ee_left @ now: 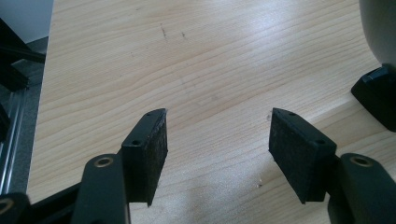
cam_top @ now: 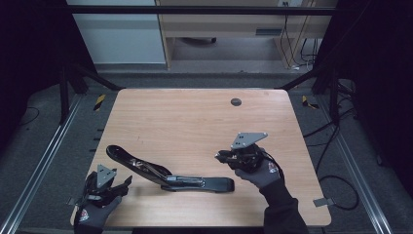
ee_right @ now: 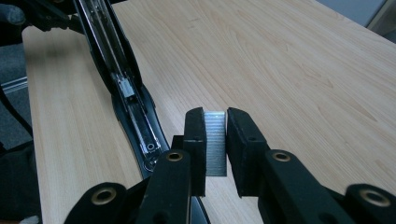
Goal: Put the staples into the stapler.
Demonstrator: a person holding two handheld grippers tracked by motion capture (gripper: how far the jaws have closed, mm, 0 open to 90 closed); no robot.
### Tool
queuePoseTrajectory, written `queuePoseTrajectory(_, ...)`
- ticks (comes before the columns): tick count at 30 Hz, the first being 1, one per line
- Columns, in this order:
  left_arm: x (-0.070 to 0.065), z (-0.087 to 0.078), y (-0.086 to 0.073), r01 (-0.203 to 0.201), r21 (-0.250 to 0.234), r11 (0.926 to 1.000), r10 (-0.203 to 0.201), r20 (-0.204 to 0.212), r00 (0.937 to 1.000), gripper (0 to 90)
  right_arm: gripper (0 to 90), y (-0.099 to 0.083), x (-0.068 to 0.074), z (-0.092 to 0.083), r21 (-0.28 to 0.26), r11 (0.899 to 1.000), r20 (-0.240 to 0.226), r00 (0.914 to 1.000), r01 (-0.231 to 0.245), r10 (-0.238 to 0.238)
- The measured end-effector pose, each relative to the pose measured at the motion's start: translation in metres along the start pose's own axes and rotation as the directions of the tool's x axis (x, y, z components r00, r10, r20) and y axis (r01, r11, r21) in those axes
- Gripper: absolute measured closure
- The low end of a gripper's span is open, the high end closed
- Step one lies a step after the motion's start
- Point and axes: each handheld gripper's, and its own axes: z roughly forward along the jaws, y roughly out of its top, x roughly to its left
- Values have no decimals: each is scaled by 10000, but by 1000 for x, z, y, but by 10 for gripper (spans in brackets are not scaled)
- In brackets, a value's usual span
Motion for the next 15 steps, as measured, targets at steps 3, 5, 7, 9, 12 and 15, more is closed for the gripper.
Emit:
queuePoseTrajectory(3, 0, 0, 0, 2, -29, 10000, -2, -9, 10000, 371, 786, 3, 0, 1, -42, 10000, -96, 9999, 29, -30)
queuePoseTrajectory(5, 0, 0, 0, 6, -21, 10000, -6, -8, 10000, 371, 786, 4, -1, 3, -145, 9998, -154, 9998, 129, -131)
queuePoseTrajectory(7, 0, -1, 0, -6, -11, 10000, 6, -3, 10000, 371, 786, 5, -2, 5, -130, 9998, -184, 9997, 132, -134)
queuePoseTrajectory(9, 0, -1, 0, -3, -15, 10000, 3, -7, 10000, 371, 786, 5, -2, 7, -118, 9999, -231, 9997, 117, -119)
queuePoseTrajectory(12, 0, 0, 0, 21, -10, 10000, -21, -13, 10000, 371, 786, 5, -3, 10, -90, 9999, -324, 9994, 127, -130)
queuePoseTrajectory(15, 0, 0, 0, 7, -13, 10000, -7, -22, 10000, 371, 786, 5, -4, 14, -66, 9998, -438, 9989, 164, -166)
